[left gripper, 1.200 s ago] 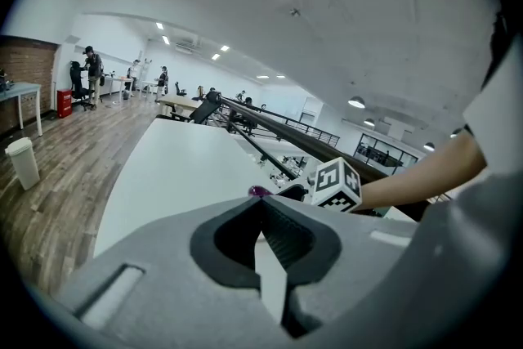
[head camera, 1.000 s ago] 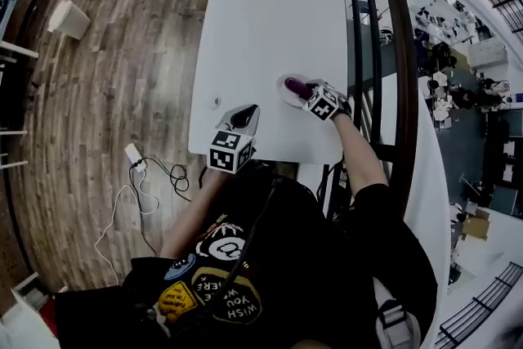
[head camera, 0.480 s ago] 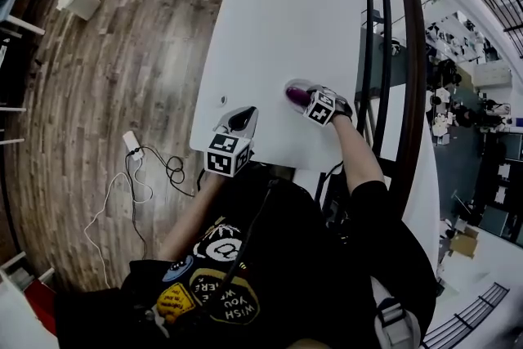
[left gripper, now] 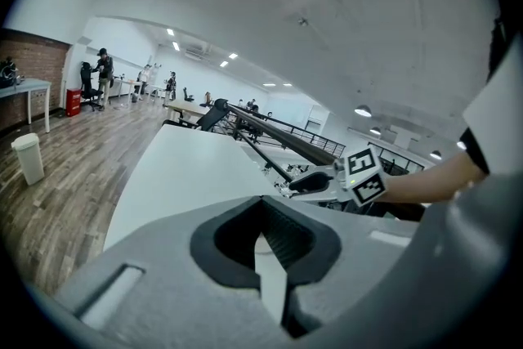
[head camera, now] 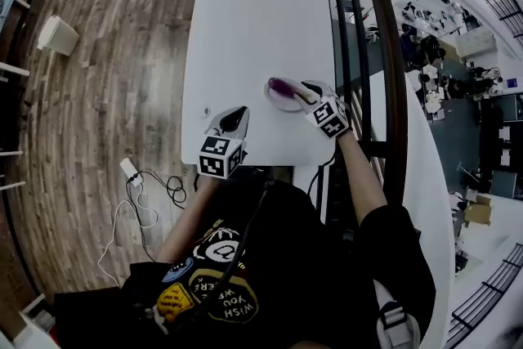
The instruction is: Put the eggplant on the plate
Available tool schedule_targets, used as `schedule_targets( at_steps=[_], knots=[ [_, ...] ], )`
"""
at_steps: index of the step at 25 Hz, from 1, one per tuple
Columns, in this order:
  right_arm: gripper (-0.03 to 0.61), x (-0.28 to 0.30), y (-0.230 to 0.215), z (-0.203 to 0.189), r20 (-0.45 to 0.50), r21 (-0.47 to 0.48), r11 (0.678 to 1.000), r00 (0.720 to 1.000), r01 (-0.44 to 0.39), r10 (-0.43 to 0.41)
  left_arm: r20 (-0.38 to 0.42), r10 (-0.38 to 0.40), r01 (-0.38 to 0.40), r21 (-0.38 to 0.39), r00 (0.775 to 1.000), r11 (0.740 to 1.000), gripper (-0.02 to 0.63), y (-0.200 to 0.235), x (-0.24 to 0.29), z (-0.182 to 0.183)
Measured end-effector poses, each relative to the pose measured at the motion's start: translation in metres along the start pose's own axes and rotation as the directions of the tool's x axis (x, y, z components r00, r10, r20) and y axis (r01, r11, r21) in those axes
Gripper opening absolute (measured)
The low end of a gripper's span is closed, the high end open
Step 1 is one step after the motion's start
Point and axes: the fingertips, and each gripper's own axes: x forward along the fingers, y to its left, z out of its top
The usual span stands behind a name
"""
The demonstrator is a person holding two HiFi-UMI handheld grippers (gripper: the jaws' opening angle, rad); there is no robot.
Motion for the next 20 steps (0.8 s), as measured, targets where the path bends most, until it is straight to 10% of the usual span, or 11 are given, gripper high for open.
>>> schedule_targets(
  at_steps=[3,8,11,20],
  knots=[
    [0.053,-0.078,-0.014,0.020,0.183,0.286,0.941,0.954,0.181,-0.239,0.033,-0.025,0.023,0.046,0.999,0.999,0.005,-0.022,0.010,0.020],
    [0.003,-0.166,0.009,0.018,0.203,0.698,0.670,0.829,0.250,-0.521,0.082,-0.076,0.066,0.119,0.994,0.991,0.005,-0.060,0.014,0.049],
    [0.003,-0.179,0.032,0.009,0.180,0.787,0.574,0.804,0.228,-0.567,0.072,-0.098,0.084,0.170,0.993,0.982,0.005,-0.078,0.017,0.047],
    [0.002,-0.187,0.026,0.024,0.209,0.758,0.603,0.783,0.249,-0.586,0.055,-0.073,0.060,0.213,0.996,0.975,0.005,-0.086,0.019,0.050]
  ],
)
